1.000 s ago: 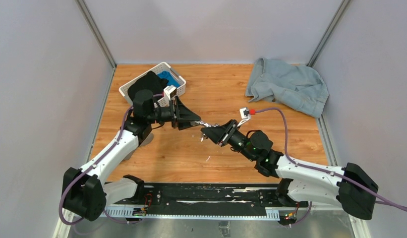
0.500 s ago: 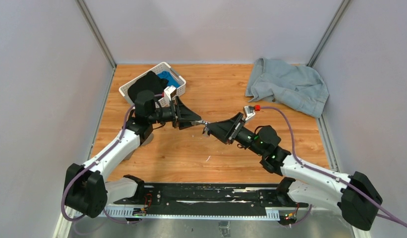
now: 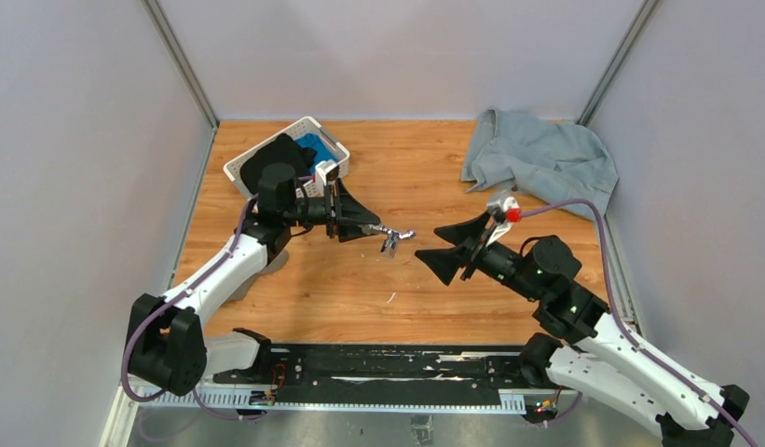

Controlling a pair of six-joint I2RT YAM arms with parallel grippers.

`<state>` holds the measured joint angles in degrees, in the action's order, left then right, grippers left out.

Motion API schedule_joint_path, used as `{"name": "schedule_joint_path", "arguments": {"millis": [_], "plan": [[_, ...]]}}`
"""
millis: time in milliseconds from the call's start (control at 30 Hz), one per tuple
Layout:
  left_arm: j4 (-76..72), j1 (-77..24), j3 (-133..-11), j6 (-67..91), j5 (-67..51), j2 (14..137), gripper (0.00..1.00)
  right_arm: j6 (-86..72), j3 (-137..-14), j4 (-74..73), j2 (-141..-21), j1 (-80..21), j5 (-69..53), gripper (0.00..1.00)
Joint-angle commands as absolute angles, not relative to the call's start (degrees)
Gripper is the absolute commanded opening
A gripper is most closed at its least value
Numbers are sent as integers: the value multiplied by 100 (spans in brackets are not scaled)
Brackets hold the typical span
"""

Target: Install the water faucets

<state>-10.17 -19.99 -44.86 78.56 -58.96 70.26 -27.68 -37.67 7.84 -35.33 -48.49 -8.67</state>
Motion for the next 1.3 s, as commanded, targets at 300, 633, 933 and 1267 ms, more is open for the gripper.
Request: {"name": "schedule_joint_path", "arguments": {"millis": [300, 633, 933, 1267], "plan": [[-66, -1978, -5103, 7329, -6400, 7048, 0, 5103, -3262, 889, -3625, -7031, 790, 78], [-26, -1978, -5119, 7242, -6472, 7066, 0, 6651, -3068, 2605, -4842, -7348, 1418, 76], [-26, -1980, -5074, 7207, -6538, 6991, 0, 6971, -3146, 3347, -5748, -7321, 1584, 57], [-26, -1978, -5001, 7193, -6530, 6901, 0, 4960, -3254, 3796, -5755, -6948, 1310, 12]]}}
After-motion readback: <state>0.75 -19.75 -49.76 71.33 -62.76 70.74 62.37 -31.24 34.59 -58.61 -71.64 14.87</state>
